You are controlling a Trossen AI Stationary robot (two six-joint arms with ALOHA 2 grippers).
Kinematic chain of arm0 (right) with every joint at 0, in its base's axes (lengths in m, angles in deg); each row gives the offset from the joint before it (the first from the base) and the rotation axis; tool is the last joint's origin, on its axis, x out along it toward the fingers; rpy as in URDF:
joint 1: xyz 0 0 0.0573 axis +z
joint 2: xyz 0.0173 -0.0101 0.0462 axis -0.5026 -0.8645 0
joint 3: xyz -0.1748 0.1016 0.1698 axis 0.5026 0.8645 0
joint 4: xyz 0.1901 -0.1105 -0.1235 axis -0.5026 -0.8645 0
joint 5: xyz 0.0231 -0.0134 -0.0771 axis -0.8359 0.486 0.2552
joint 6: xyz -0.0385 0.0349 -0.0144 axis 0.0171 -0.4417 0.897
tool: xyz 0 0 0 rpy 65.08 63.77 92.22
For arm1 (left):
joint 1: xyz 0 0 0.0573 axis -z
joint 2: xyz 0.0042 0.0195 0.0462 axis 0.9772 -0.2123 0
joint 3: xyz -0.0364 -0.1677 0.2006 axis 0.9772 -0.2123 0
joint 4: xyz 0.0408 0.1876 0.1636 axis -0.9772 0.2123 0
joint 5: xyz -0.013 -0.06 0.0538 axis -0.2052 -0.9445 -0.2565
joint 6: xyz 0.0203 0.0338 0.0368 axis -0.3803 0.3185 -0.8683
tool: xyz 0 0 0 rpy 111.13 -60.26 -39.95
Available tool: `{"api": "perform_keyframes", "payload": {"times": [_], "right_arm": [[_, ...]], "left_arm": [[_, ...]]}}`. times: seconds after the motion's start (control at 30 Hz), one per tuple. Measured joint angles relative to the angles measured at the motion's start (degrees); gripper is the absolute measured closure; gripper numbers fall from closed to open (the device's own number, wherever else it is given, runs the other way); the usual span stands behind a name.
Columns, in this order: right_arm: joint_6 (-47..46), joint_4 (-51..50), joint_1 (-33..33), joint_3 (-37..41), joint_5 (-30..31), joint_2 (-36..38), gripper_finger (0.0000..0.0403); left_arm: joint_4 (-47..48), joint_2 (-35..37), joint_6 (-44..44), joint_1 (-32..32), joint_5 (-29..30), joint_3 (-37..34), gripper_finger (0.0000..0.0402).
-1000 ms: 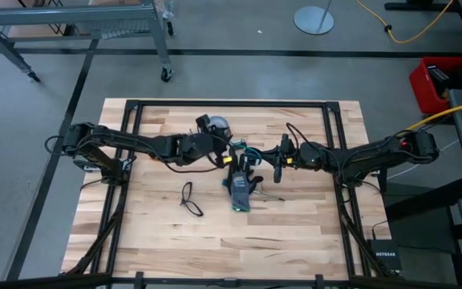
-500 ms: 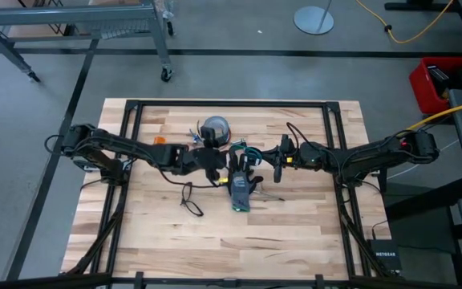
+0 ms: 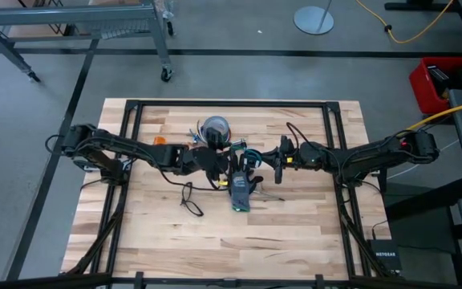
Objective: Coil cords
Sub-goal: Uncoil the green wire from the black spool
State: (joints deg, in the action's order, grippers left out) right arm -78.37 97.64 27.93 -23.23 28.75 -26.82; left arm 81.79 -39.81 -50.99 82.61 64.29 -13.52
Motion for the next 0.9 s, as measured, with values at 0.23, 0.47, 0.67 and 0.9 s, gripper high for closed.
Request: {"api": "perform_keyframes", "payload": {"times": [0.23, 0.47, 0.67, 0.9], "right_arm": [[-1.8, 1.2, 0.0, 0.0, -1.8, 0.0, 0.0401], [-2.6, 1.5, 0.0, 0.0, -3.5, 0.0, 0.0401], [-2.6, 1.2, 0.0, 0.0, -3.4, 0.0, 0.0401], [-2.6, 1.0, 0.0, 0.0, -3.4, 0.0, 0.0401]], "left_arm": [[0.0, -1.6, 0.0, -1.0, -2.4, 0.0, 0.0275], [-0.1, -2.5, 0.1, -2.0, -2.5, 0.0, 0.0278], [-0.1, -2.5, 0.0, -1.8, -2.5, 0.0, 0.0360], [-0.7, -2.5, 0.3, -1.9, -2.4, 0.0, 0.0393]]}}
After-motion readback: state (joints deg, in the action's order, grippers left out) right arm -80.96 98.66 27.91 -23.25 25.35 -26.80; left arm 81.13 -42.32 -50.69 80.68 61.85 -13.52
